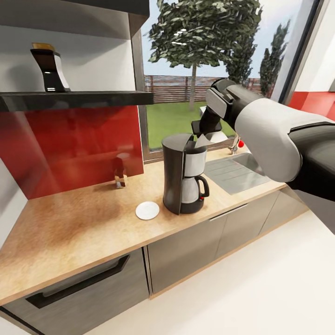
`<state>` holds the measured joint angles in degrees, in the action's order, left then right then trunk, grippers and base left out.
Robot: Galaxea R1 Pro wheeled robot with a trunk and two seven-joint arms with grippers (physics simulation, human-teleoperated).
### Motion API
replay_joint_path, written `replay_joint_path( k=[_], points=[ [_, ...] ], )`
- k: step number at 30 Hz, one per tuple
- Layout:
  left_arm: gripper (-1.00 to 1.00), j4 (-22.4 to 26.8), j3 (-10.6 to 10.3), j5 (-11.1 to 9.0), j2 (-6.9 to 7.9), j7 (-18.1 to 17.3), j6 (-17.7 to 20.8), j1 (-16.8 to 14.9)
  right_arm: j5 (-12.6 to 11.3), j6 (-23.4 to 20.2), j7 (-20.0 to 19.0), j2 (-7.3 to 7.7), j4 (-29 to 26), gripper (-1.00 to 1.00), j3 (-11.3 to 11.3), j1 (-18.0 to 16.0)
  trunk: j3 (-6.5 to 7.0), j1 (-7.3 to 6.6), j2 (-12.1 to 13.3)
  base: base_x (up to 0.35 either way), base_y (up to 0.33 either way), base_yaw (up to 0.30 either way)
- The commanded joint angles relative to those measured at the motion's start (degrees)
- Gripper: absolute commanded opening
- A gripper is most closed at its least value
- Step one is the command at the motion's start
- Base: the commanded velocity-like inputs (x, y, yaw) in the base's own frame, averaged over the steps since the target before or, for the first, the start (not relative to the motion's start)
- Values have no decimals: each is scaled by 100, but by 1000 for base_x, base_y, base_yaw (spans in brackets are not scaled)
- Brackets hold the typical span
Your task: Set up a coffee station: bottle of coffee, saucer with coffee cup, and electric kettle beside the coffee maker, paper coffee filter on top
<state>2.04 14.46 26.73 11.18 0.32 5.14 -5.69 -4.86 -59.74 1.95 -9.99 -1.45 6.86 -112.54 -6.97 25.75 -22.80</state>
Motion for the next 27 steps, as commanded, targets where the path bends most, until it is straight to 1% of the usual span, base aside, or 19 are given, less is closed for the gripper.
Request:
replay_joint_path(
  k=[1,10,16,22,24,27],
  points=[
    [100,7,48,55,-1,3,22,-3,-59,-20,25,-1,-5,-100,42,-5,-12,3,-12,0,0,0],
    [100,14,55,54,-2,3,31,-3,-59,-21,25,-1,4,-100,52,16,-12,3,-12,27,0,0],
    [100,13,49,53,-4,5,31,-3,-59,-21,25,-1,0,-100,53,21,-12,3,-12,190,0,0],
    [100,8,48,60,-2,10,31,-3,-53,-21,25,-1,4,-100,53,53,-12,3,-12,39,0,0],
    [100,12,53,61,2,10,-22,33,12,-12,83,-1,-61,-100,97,118,-12,3,-12,0,0,0],
    [100,10,51,61,0,7,-16,33,12,-12,169,-1,-66,-100,97,189,-12,3,-12,0,0,0]
  ],
)
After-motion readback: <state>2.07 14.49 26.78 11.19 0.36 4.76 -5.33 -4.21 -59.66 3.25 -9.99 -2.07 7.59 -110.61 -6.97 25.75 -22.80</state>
